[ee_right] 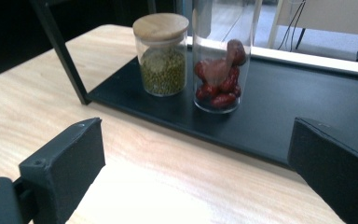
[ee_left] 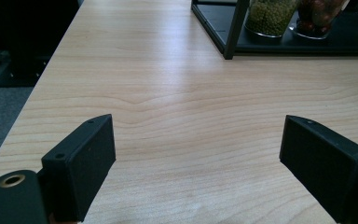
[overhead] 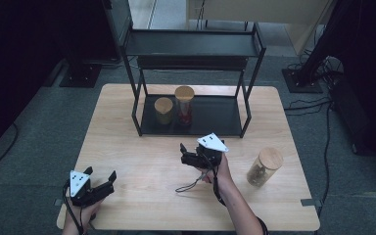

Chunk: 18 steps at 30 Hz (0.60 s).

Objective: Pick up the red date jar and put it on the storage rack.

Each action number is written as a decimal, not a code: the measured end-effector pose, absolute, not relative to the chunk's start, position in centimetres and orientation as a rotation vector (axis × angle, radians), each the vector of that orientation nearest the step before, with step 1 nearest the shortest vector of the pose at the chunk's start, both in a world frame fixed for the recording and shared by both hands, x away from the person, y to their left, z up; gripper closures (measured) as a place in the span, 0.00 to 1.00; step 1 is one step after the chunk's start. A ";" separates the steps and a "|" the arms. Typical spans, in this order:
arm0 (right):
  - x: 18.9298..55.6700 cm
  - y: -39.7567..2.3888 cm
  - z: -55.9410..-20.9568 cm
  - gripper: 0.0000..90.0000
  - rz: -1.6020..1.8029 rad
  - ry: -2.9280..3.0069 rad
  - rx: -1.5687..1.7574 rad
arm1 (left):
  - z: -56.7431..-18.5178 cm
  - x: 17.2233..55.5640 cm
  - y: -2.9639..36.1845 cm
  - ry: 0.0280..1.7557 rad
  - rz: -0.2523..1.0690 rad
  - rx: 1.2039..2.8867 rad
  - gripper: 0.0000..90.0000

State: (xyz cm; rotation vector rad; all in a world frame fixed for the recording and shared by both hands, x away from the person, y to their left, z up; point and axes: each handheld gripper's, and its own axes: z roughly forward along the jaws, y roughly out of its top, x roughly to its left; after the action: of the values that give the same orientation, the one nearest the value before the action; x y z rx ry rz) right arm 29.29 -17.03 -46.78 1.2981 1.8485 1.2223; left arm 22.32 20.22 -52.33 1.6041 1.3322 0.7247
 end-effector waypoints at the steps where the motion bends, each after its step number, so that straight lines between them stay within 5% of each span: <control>1: 29.1 -17.1 -46.8 0.04 1.220 1.851 1.294 | -52.3 22.3 20.2 1.333 0.724 1.603 0.12; 18: 26.5 -17.3 -46.5 0.01 1.315 1.918 1.225 | -52.3 22.3 20.2 1.334 0.726 1.604 0.12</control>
State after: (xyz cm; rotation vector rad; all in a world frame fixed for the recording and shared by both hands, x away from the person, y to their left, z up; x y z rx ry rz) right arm 26.45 -17.34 -46.53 1.2246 1.9176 1.3153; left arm 22.32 20.21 -52.33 1.6040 1.3335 0.7263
